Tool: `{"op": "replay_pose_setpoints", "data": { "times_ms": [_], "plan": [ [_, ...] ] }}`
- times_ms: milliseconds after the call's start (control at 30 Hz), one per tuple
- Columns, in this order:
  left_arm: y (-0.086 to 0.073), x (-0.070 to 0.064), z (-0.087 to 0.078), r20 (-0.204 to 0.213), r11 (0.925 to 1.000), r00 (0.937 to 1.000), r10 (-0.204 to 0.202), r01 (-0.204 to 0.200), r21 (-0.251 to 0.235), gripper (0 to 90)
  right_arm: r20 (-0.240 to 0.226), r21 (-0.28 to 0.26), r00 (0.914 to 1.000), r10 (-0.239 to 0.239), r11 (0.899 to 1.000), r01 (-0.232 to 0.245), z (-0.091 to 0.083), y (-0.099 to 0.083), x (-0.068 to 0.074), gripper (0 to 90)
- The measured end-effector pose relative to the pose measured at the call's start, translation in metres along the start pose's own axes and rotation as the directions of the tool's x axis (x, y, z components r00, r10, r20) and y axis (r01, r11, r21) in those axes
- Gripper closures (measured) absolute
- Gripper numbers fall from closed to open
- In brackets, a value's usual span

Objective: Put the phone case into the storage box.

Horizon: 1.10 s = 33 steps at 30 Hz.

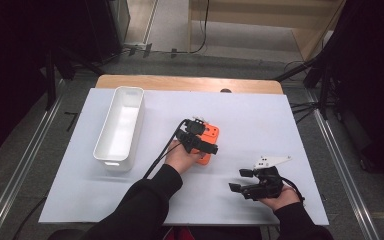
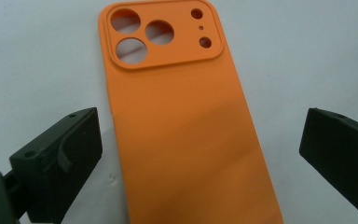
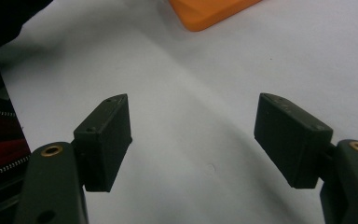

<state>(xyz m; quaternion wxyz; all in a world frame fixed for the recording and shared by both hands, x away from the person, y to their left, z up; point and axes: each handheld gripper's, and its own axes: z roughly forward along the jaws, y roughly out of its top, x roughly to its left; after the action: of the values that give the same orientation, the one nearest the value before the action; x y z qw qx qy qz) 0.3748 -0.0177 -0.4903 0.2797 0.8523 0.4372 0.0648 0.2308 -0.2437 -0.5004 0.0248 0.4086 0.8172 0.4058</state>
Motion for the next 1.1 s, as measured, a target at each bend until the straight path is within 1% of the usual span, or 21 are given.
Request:
{"op": "replay_pose_setpoints", "data": {
  "times_ms": [67,200,300,400,433,533,633,667,800,867,1000,1100],
  "plan": [
    [0.0,-0.001,0.001,-0.01,1.0,0.9999,-0.004,0.004,-0.002,0.0,-0.001,-0.002,1.0,0.002,1.0,-0.002,0.0,0.0,0.0,26.2],
    [0.0,-0.001,0.002,-0.026,0.9999,0.9996,-0.005,0.006,0.011,0.0,-0.001,-0.003,1.0,0.0,1.0,0.0,0.0,0.0,0.0,26.1],
    [0.0,-0.001,0.003,-0.028,0.9999,0.9996,-0.007,0.007,0.015,0.0,-0.001,-0.004,1.0,0.0,1.0,0.0,0.0,0.0,0.0,26.2],
    [0.0,-0.002,0.004,-0.044,1.0,0.999,0.001,0.0,0.009,0.0,-0.001,-0.004,1.0,0.001,1.0,-0.001,0.0,0.0,0.0,26.1],
    [-0.001,-0.002,0.005,-0.045,1.0,0.999,0.006,-0.006,0.006,0.0,-0.001,-0.004,1.0,0.001,1.0,-0.001,0.0,0.0,0.0,26.1],
    [-0.002,-0.005,0.006,-0.051,0.9999,0.9987,0.008,-0.008,-0.008,0.0,-0.001,-0.003,1.0,0.001,1.0,-0.001,0.0,0.0,0.0,26.1],
    [-0.003,-0.007,0.008,-0.057,0.9998,0.9983,0.015,-0.016,-0.012,0.0,-0.001,-0.003,1.0,0.001,1.0,-0.001,0.0,0.0,0.0,26.2],
    [-0.004,-0.008,0.009,-0.061,0.9998,0.9981,0.011,-0.012,-0.018,0.0,-0.001,-0.003,1.0,0.002,1.0,-0.002,0.0,0.0,0.0,26.2],
    [-0.007,-0.011,0.013,-0.073,0.9995,0.9971,0.021,-0.022,-0.021,0.0,-0.001,-0.004,1.0,0.001,1.0,-0.001,-0.001,0.0,0.0,26.2],
    [-0.007,-0.011,0.014,-0.079,0.9996,0.9968,0.015,-0.017,-0.024,0.0,-0.002,-0.004,1.0,0.0,1.0,0.0,-0.001,0.0,0.0,26.1],
    [-0.008,-0.012,0.016,-0.089,0.9996,0.9958,0.019,-0.021,-0.02,0.0,-0.003,-0.005,1.0,0.001,1.0,-0.001,-0.001,0.0,0.0,26.2],
    [-0.009,-0.013,0.017,-0.105,0.9992,0.9943,0.013,-0.017,-0.035,0.7,-0.003,-0.004,1.0,0.0,1.0,0.0,-0.001,0.0,0.0,26.1]
  ]
}}
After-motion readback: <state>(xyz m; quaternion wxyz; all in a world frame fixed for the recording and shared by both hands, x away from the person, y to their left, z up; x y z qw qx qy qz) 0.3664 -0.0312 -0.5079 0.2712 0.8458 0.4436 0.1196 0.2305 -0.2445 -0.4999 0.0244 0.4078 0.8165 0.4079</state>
